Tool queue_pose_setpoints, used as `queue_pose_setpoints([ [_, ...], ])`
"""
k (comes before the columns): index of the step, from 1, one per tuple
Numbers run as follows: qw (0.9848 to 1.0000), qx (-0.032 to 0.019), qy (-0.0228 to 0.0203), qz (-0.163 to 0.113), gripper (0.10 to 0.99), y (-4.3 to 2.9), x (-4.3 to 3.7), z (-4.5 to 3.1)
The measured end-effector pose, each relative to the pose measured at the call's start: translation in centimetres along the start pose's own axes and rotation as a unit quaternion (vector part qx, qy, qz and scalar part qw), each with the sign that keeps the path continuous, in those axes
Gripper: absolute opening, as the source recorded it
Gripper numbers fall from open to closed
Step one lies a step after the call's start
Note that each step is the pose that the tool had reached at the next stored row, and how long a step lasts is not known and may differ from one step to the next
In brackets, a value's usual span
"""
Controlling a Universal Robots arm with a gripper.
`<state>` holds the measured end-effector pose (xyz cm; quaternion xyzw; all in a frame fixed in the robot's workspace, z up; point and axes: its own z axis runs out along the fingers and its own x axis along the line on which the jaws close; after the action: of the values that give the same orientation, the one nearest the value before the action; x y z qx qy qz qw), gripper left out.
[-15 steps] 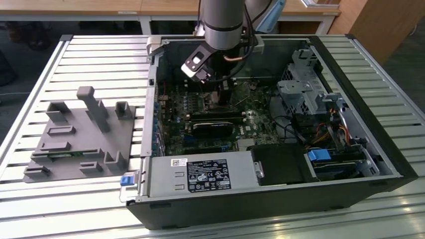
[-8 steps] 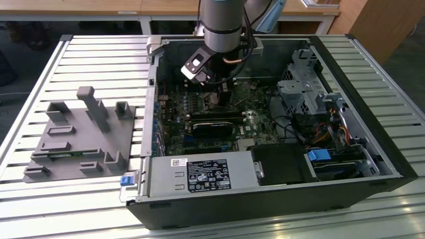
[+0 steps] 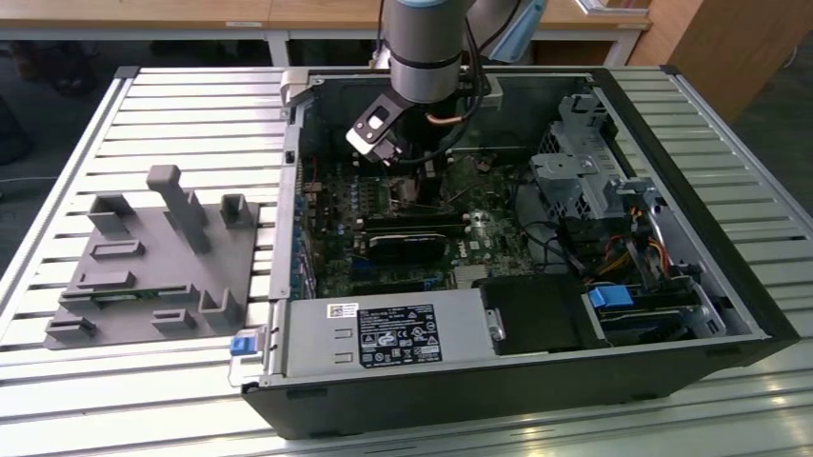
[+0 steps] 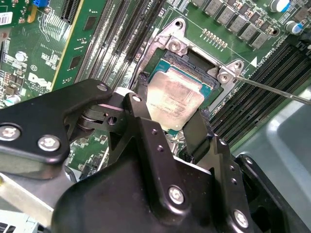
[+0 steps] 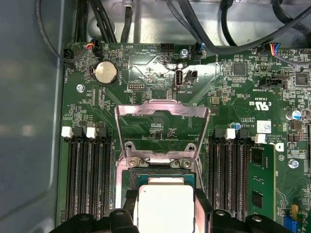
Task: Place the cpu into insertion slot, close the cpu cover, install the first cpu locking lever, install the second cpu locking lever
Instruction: 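Place the cpu into insertion slot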
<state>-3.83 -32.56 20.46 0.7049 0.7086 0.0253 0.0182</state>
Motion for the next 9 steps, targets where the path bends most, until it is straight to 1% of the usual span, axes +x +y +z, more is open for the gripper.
queue_pose_setpoints([
  [9,1.0000,-0.0001,0.0002,0.000,0.541,0.00,0.23,0.17],
])
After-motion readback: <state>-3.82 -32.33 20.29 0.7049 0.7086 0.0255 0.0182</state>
